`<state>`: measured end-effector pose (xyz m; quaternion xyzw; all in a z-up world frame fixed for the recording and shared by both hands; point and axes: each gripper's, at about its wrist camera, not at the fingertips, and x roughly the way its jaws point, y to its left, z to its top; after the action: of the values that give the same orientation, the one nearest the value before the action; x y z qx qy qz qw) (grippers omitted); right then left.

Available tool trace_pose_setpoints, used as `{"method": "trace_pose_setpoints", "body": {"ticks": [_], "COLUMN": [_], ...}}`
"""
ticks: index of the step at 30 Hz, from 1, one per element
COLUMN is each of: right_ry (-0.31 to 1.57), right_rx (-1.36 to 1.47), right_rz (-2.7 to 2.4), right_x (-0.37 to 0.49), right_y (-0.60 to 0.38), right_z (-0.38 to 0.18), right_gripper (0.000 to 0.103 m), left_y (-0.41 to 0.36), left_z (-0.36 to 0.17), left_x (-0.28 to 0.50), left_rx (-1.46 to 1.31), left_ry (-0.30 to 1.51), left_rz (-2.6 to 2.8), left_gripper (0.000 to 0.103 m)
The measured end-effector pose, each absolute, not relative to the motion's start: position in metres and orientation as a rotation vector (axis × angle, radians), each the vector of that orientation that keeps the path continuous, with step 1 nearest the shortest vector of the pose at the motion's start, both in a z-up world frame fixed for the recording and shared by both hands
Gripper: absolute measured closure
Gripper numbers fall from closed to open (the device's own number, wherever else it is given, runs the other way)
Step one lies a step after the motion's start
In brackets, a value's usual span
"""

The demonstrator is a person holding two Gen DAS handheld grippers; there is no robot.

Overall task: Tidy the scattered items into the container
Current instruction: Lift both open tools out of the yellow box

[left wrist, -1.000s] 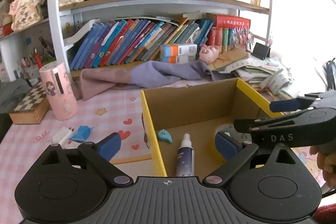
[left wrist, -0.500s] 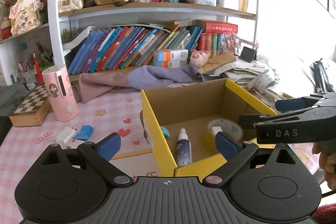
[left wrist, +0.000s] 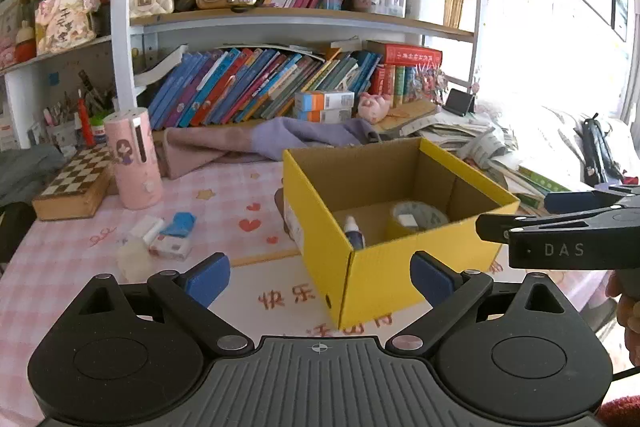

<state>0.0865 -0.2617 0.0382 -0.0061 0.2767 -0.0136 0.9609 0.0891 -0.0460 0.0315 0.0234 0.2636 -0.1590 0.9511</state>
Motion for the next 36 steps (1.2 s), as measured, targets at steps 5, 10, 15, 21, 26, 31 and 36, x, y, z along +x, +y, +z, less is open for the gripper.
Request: {"method": "trace_pose_setpoints", "body": {"ticks": [5, 10, 15, 21, 26, 31, 36], "right_ry": [0.583, 0.615, 0.636, 0.677, 0.739, 0.771, 0.78], "right_rx": [0.007, 0.032, 0.04, 0.056, 0.068, 0.037, -0.012], "right_rz": [-0.061, -0.08, -0.084, -0.059, 0.01, 0.095, 0.165], "right_x": [0.058, 0.036, 0.021, 0.013, 0.02, 0.028, 0.033], "right_y": [-0.249, -0.236, -0.221, -0.2, -0.177, -0.147, -0.119], "right_z": [0.031, 0.024, 0.017, 0.007, -0.003, -0.008, -0.01], "right_gripper": [0.015, 0.015, 0.015, 0.015, 0.015, 0.015, 0.014], "left_y": [-0.035, -0.024, -0.01, 0.004, 0.02, 0.043, 0.066], "left_z": [0.029, 0.024, 0.019, 0.014, 0.007, 0.003, 0.002], "left_x": [0.072, 0.054, 0.042, 0.031, 0.028, 0.025, 0.023], "left_rx": [0.059, 0.08, 0.088, 0.111, 0.133, 0.124, 0.098], "left_ry": [0.55, 0.564, 0.586, 0.614, 0.655, 0.684, 0.697], "left_rz": [-0.344, -0.366, -0.372, -0.369, -0.338, -0.29, -0.239], "left_gripper": [0.005, 0.005, 0.005, 0.005, 0.005, 0.005, 0.004]}}
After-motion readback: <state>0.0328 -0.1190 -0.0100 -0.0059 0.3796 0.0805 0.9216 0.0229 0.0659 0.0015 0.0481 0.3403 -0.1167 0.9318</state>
